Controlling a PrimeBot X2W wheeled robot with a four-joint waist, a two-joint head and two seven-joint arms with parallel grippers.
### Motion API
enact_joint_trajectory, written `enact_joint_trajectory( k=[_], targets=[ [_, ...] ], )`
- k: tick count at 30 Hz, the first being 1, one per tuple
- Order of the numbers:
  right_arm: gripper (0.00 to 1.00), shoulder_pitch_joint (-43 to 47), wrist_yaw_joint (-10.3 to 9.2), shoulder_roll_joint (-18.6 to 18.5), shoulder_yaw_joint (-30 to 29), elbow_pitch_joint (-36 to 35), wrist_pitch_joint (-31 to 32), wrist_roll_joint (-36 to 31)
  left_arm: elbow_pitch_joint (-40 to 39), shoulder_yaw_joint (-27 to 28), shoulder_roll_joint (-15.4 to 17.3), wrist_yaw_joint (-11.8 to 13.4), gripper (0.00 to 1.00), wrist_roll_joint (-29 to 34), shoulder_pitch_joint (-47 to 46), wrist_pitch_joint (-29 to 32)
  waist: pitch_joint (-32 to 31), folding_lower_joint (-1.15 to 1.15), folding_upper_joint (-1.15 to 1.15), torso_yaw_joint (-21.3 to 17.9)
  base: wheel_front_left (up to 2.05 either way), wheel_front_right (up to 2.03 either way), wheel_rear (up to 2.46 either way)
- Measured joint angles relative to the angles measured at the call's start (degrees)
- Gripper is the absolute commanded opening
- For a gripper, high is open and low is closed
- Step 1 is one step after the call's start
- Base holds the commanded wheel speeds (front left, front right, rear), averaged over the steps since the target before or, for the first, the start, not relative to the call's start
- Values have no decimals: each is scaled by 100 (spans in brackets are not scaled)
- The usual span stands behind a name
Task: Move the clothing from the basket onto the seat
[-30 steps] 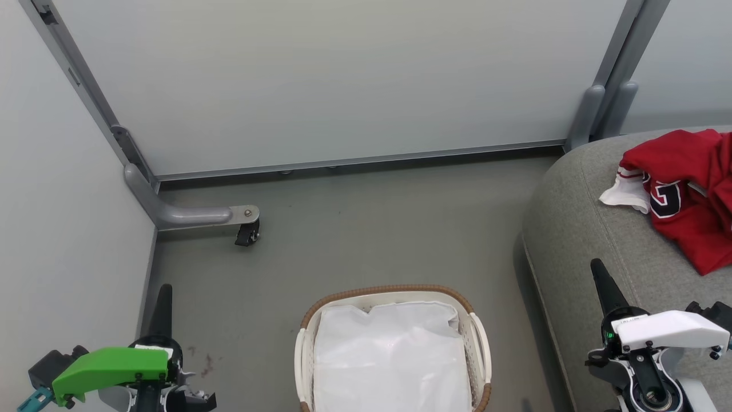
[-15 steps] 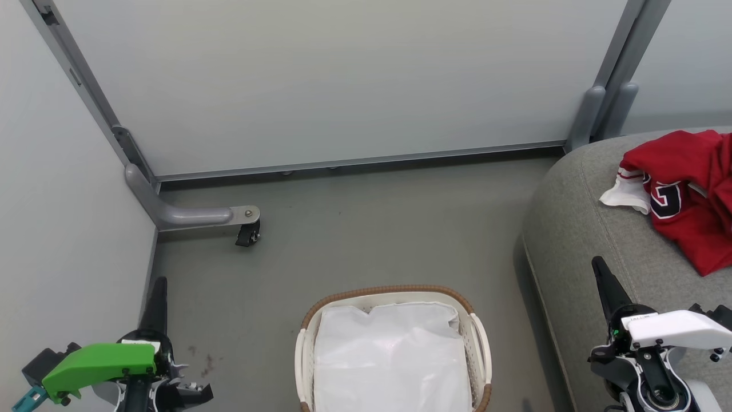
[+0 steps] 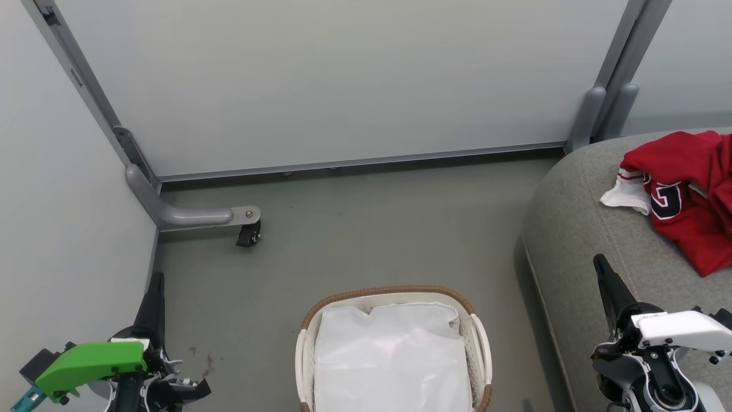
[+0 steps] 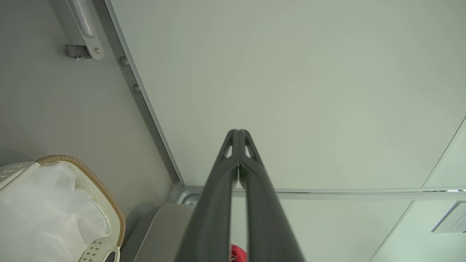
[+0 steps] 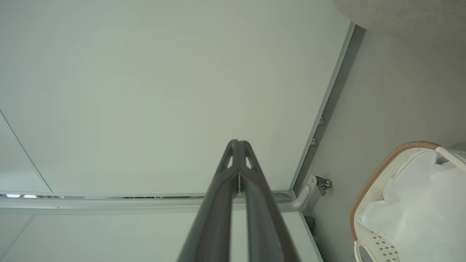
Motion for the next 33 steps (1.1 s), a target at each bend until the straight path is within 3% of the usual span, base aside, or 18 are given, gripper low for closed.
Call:
enact_joint_trajectory(
  k=[10,33],
  targets=[
    [0,4,0,-4,-24,-40,97,380,-58,60,1,-1,0,-312,-37,96,-7,0,0,5,0,0,0],
    [0,5,0,-4,-25,-41,97,380,-62,63,1,-1,0,-313,-38,97,-7,0,0,5,0,0,0]
  ],
)
